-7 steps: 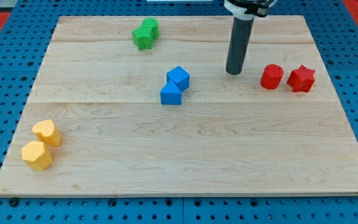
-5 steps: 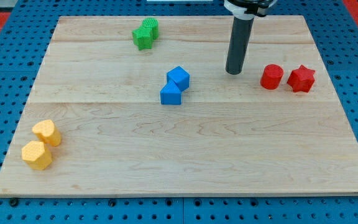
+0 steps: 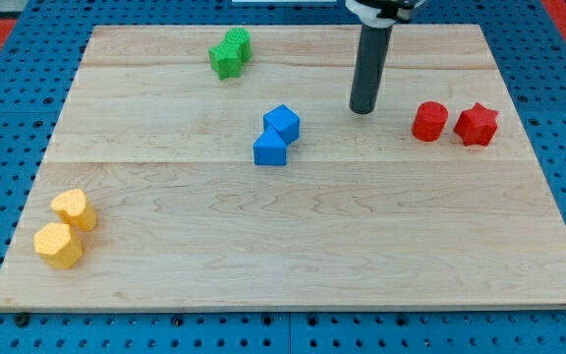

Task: Place the red circle at the top left of the board

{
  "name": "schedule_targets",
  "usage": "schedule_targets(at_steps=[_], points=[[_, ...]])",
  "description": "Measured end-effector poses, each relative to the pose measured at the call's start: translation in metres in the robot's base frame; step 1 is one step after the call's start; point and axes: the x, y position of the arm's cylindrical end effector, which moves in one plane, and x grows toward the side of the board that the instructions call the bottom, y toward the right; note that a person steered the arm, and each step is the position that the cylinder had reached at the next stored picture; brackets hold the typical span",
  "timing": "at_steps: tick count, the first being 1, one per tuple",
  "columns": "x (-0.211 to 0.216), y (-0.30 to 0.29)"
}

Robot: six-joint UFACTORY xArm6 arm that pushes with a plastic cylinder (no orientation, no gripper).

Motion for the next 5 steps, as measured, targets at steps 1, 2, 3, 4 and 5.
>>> schedule_targets(at_steps=[1, 2, 3, 4, 5], points=[[0.012, -0.004], [0.051, -0.003], [0.081, 0.006], [0.087, 0.070], [0.070, 0.100]])
